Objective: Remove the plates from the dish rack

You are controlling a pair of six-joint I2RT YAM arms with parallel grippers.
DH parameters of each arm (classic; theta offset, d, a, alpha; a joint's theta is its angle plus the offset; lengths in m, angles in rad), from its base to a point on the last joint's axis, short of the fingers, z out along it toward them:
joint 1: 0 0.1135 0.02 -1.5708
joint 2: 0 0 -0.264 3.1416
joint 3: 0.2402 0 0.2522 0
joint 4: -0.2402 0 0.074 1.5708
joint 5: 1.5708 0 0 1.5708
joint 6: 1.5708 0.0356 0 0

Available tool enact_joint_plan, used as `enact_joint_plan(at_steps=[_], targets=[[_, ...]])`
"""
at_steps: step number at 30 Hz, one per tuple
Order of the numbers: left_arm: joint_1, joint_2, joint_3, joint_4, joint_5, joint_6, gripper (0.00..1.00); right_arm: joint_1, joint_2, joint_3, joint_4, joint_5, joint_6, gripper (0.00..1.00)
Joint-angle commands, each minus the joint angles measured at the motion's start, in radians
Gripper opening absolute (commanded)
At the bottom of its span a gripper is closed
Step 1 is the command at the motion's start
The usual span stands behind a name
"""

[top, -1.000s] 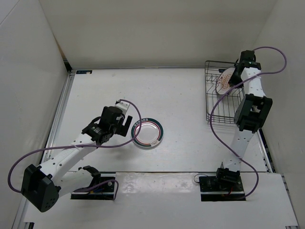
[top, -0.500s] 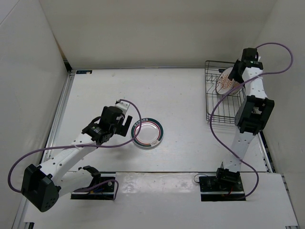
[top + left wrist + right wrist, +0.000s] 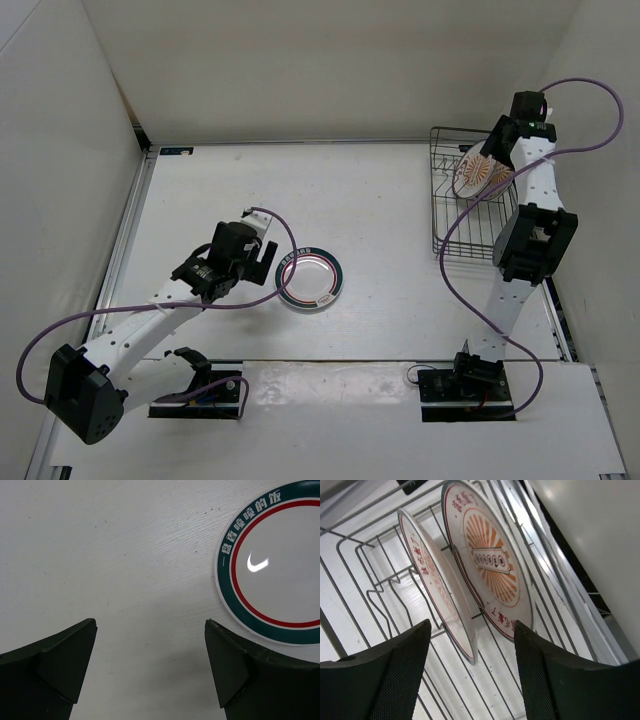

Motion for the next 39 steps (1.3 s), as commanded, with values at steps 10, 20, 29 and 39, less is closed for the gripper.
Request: enact_joint_plan(at_steps=[10, 20, 29, 39], targets=[[-0.002, -0.010, 0.034, -0.006, -0.018, 0.001, 1.00, 0.006, 0.053, -0.051, 0.007, -0.072, -0.018, 0.59], [-0.002, -0.005, 0.038, -0.009, -0.024, 0.001, 1.00, 0.016, 0.064, -0.018, -0.004, -0.033, -0.042, 0.15], [-0.002, -0.007, 0.041, -0.013, -0.024, 0.001, 1.00, 0.052, -0.005, 0.002, -0.036, 0.182, -0.088, 0.00], [-0.002, -0.002, 0.049, -0.018, -0.011, 0.001, 1.00, 0.111, -0.142, 0.108, -0.085, 0.251, 0.011, 0.00]])
